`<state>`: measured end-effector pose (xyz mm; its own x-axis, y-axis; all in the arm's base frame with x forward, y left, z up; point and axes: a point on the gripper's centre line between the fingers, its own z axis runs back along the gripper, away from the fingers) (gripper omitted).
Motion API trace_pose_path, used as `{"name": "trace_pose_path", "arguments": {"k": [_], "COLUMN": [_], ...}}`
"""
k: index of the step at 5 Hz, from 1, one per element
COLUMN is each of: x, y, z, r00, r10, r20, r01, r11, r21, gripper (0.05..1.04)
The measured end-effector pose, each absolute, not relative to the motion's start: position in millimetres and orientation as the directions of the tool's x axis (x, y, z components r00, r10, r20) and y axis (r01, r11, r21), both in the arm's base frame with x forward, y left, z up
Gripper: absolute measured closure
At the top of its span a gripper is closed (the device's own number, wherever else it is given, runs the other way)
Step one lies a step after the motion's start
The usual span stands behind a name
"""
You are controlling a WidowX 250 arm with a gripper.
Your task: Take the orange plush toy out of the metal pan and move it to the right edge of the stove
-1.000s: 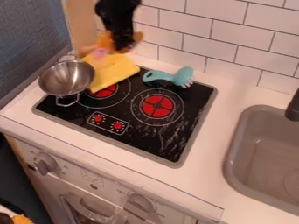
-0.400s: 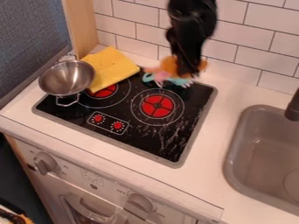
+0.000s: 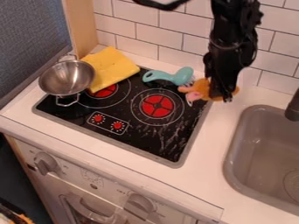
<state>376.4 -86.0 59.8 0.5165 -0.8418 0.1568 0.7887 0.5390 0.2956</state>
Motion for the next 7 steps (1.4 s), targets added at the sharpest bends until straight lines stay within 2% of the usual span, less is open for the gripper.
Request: {"name": "trace_pose_path", "arguments": {"k": [1,2,3,4,6,7], "x": [386,386,382,382,377,376], "y": [-95,-96,-95,-93,-86,-74], "z": [45,35,27,27,32,46], "r00": [0.498,0.511,0.532,0.541,0.554,0.581], "r10": [-0.858,-0.852,-0.841,-0.836,-0.829,-0.806], "r20": [0.129,0.117,0.096,0.089,0.078,0.113], "r01": [0.807,0.806,0.804,0.798,0.788,0.756], "r11": [0.512,0.522,0.537,0.544,0.553,0.586], "r21": [0.292,0.279,0.255,0.259,0.272,0.291], "gripper": [0.669,0.591,0.293,0.083,0.082,0.081]}}
